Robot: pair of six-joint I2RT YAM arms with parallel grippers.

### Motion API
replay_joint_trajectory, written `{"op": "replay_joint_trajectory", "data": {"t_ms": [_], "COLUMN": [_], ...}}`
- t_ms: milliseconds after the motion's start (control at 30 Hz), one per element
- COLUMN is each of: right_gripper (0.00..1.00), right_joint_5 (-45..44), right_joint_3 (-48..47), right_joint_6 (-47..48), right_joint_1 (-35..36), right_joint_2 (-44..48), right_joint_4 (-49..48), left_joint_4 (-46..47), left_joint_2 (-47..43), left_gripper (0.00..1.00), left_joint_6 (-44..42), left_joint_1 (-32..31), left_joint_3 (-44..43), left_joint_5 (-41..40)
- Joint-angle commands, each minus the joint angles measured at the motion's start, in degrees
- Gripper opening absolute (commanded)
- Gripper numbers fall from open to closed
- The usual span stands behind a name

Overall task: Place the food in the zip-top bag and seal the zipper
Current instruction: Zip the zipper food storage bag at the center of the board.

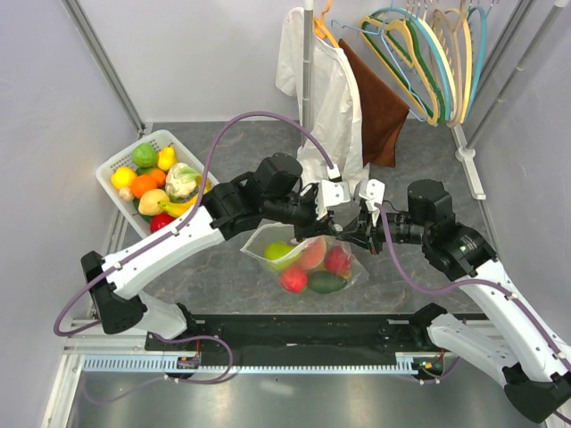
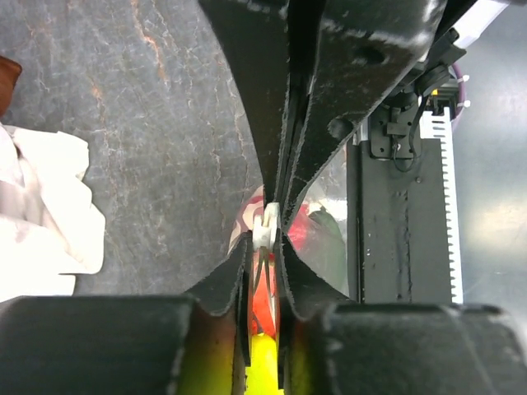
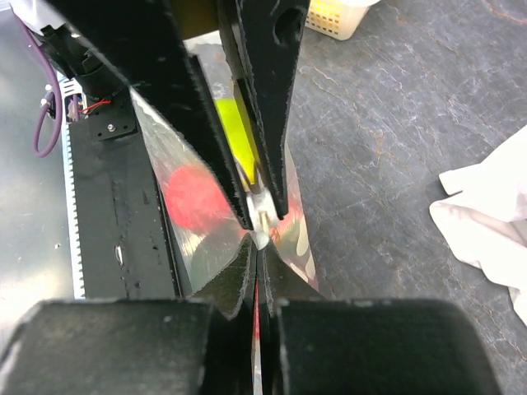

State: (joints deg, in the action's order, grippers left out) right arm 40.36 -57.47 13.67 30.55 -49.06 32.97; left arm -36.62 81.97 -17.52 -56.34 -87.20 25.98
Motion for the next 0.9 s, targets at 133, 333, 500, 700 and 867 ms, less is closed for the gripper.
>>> {"op": "replay_joint_trajectory", "data": {"t_ms": [133, 333, 500, 700, 867], "right_gripper": [0.00, 0.00, 0.00, 0.00, 0.00], "right_joint_5": [0.51, 0.33, -0.02, -0.63, -3.17], "right_joint_3": [-2.03, -1.94, -1.85, -1.77, -1.41], "right_joint_6": [-0.40, -0.22, 0.13, 0.39, 0.74], "right_joint_1": [0.13, 0.13, 0.13, 0.13, 0.04], "right_joint_2": [2.47, 2.48, 2.56, 3.44, 4.32], "right_joint_4": [-2.74, -2.39, -2.03, -0.98, -0.71], "left_joint_4": [-2.22, -3.54, -5.48, -8.55, -9.96], "left_joint_2": [-3.92, -6.12, -7.00, -7.97, -10.25], "left_gripper": [0.08, 0.07, 0.07, 0.06, 0.06], "left_joint_6": [-3.13, -4.72, -5.25, -5.60, -7.44], "left_joint_1": [1.84, 3.07, 4.92, 8.35, 10.45], "left_joint_3": [3.88, 6.07, 6.78, 7.57, 10.64], "left_joint_5": [-0.75, -0.49, -0.23, 1.09, 0.66]}}
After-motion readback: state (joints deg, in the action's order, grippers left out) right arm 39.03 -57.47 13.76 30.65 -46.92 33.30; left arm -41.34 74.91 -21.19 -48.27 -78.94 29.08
